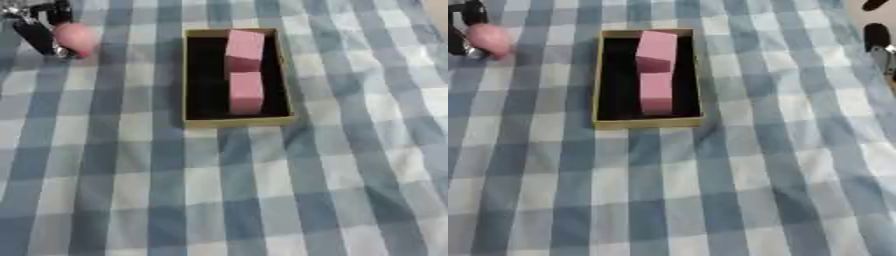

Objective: Pick up objects on the table and place them in the box.

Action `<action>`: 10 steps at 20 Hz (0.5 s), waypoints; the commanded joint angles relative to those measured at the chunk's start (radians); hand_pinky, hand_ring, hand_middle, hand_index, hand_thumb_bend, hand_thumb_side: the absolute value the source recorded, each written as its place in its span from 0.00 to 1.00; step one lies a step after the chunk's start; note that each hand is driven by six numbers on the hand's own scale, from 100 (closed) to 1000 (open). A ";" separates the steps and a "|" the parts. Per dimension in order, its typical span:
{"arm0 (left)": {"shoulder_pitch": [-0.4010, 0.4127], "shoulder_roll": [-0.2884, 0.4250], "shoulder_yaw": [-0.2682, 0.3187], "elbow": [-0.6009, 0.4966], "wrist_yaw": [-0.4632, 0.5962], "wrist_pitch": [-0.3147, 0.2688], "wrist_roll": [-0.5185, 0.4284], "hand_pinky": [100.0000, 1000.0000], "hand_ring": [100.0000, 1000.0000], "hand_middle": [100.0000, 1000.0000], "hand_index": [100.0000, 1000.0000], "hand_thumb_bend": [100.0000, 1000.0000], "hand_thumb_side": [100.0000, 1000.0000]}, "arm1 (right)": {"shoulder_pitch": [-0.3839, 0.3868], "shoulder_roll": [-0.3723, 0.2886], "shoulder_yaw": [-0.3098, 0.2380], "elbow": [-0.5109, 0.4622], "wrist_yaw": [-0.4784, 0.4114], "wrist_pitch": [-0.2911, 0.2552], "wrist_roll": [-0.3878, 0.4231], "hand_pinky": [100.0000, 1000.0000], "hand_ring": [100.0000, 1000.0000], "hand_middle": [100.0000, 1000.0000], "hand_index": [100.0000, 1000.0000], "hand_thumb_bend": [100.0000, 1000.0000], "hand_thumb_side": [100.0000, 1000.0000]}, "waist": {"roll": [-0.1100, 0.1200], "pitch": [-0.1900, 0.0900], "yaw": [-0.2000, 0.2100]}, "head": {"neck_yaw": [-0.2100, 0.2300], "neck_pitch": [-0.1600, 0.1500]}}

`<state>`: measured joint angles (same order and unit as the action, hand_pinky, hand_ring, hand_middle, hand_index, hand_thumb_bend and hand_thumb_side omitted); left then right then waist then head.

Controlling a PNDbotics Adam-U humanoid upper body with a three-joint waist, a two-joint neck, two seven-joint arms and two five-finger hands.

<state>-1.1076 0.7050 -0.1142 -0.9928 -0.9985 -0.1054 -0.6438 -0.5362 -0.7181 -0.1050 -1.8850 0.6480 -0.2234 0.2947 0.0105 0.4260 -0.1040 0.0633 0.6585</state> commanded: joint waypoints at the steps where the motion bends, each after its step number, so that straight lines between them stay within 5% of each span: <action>1: -0.016 0.042 -0.005 -0.047 0.018 -0.003 0.004 0.45 0.59 0.44 0.44 0.29 0.00 | -0.008 -0.025 -0.016 -0.011 0.000 0.002 -0.001 0.90 0.98 0.95 0.65 0.00 0.00 | 0.000 -0.034 0.002 | -0.006 0.007; 10: -0.020 0.051 -0.045 -0.183 0.082 -0.002 -0.027 0.41 0.57 0.42 0.43 0.29 0.00 | -0.009 -0.021 -0.015 -0.015 0.001 0.001 0.002 0.90 0.97 0.95 0.65 0.00 0.00 | -0.001 -0.048 0.015 | -0.010 0.026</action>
<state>-1.1079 0.7143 -0.1589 -1.1421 -0.9279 -0.1076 -0.6630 -0.5361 -0.7175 -0.1053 -1.8851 0.6481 -0.2229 0.2952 0.0106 0.4096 -0.0895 0.0579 0.6769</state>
